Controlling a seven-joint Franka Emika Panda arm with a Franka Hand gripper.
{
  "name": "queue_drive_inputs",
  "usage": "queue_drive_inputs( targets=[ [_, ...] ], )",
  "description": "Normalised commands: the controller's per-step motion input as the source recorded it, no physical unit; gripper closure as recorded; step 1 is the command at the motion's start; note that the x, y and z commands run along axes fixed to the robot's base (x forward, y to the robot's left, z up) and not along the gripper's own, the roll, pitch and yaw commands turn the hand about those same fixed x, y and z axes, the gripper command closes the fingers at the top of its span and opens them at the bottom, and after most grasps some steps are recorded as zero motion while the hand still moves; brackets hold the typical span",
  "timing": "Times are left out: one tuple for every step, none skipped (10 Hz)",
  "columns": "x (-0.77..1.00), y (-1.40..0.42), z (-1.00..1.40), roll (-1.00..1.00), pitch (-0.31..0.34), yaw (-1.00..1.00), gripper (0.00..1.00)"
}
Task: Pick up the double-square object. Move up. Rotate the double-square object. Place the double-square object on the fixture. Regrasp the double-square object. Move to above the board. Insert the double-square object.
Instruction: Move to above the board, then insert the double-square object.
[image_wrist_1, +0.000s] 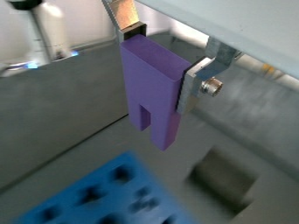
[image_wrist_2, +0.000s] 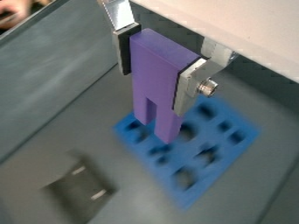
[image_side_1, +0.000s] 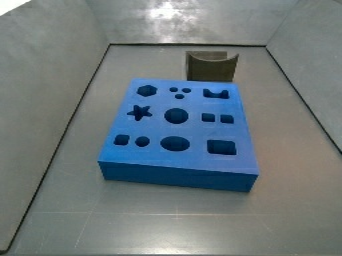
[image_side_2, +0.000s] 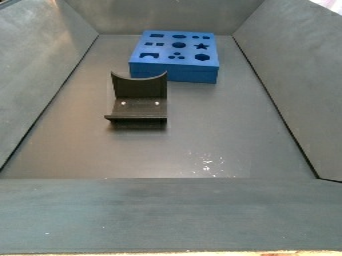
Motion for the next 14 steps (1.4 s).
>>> queue_drive_inputs(
  targets=[
    [-0.46, -0.96, 0.01, -0.75, 0.000, -0.08, 1.00],
    [-0.30, -0.55, 0.00, -0.45, -0.020, -0.04, 1.00],
    [-0.19, -0.32, 0.00, -0.31, -0.021, -0.03, 1.00],
    [0.00, -0.02, -0.01, 0.00, 0.000, 0.00, 1.00],
    [0.03, -0.03, -0.07, 0.00, 0.000, 0.00, 1.00],
    [0.21, -0.11, -0.20, 0.09, 0.000, 0.00, 1.00],
    [0.36, -0.15, -0.23, 0.08, 0.000, 0.00, 1.00],
    [0.43, -0.11, -0.17, 0.09, -0.009, 0.00, 1.00],
    [0.45, 0.00, -0.16, 0.12, -0.057, 0.00, 1.00],
    [0.47, 0.00, -0.18, 0.17, 0.000, 0.00, 1.00],
    [0.43, 0.00, -0.26, 0.20, 0.000, 0.00, 1.00],
    [0.44, 0.00, -0.31, 0.12, -0.029, 0.00, 1.00],
    [0.40, 0.00, -0.37, 0.11, -0.040, 0.00, 1.00],
    [0.41, 0.00, -0.37, 0.13, -0.100, 0.00, 1.00]
  ],
)
